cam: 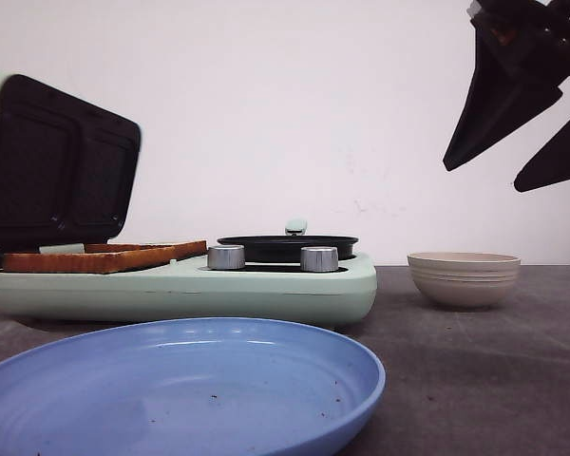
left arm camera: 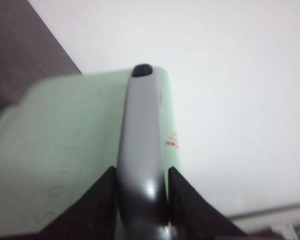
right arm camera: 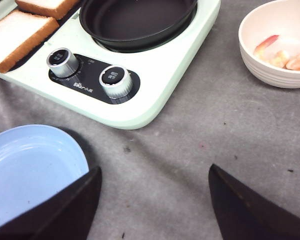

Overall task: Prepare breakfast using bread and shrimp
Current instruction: 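Swing the lid down with the left gripper to close the sandwich maker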

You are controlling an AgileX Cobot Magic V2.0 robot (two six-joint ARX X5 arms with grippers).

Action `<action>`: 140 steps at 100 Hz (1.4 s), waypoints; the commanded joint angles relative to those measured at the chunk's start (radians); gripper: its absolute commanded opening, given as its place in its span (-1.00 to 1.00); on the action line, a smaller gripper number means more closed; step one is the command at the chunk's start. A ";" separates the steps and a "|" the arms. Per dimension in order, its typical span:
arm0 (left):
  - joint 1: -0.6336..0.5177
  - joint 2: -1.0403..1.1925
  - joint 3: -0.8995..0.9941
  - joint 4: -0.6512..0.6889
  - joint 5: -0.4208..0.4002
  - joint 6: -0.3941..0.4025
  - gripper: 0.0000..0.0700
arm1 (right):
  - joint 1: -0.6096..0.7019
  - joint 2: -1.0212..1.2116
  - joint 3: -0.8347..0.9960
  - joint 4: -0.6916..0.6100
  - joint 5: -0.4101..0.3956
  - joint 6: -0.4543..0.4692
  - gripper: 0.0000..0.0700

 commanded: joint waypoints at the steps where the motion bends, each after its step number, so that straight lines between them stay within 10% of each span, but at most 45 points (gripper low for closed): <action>1: -0.009 0.044 -0.013 -0.090 -0.028 0.113 -0.98 | 0.010 0.004 0.004 0.000 0.003 0.010 0.18; 82: -0.263 0.044 -0.012 -0.504 -0.341 0.594 -0.98 | 0.010 0.004 0.004 -0.005 0.004 0.011 0.18; 140: -0.394 0.045 -0.012 -0.601 -0.517 0.702 -0.98 | 0.010 0.004 0.004 -0.005 0.003 0.011 0.18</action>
